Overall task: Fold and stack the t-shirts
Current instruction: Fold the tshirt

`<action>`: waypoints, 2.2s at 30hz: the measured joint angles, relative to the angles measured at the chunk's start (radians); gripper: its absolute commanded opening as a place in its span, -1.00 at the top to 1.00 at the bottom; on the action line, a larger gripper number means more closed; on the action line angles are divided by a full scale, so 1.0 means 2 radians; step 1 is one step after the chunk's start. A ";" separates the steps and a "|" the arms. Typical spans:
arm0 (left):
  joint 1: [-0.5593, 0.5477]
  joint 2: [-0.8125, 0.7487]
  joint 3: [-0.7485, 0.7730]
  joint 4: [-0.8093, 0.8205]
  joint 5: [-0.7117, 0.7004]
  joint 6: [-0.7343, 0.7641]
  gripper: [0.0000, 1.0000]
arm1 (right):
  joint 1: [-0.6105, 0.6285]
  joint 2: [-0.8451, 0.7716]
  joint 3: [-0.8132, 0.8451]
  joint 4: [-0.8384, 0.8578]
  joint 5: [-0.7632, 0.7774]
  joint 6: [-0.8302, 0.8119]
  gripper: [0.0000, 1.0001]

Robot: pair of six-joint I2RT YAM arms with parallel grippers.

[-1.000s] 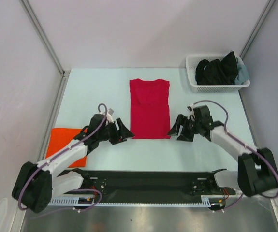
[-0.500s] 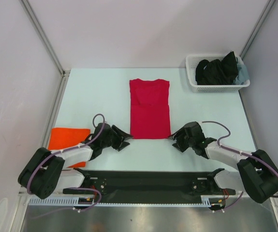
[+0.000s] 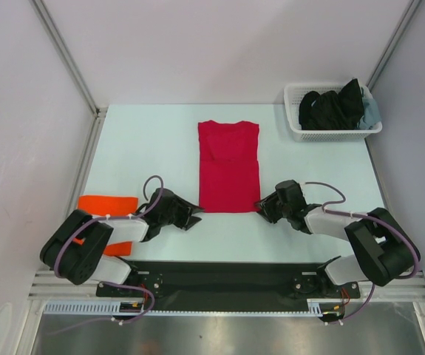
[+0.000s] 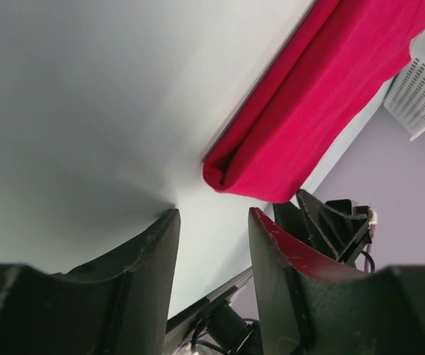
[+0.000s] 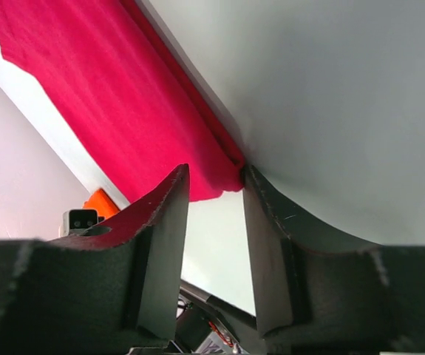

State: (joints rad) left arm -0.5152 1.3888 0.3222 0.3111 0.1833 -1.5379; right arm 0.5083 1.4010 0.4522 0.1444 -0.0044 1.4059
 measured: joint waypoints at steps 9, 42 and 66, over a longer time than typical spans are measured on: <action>0.000 0.030 0.014 0.015 -0.002 -0.016 0.19 | 0.000 0.003 0.008 -0.019 0.002 0.004 0.24; 0.026 0.025 0.021 -0.025 0.001 0.002 0.99 | -0.024 0.004 0.003 -0.018 -0.053 -0.079 1.00; -0.105 -0.468 -0.084 -0.411 -0.039 -0.056 0.99 | 0.327 -0.343 -0.101 -0.273 0.103 0.073 1.00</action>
State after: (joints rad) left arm -0.7254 0.4522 0.1543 -0.5110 0.1043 -1.6489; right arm 1.1625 0.7143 0.2504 -0.4007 0.2024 1.5524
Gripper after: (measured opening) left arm 0.014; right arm 0.036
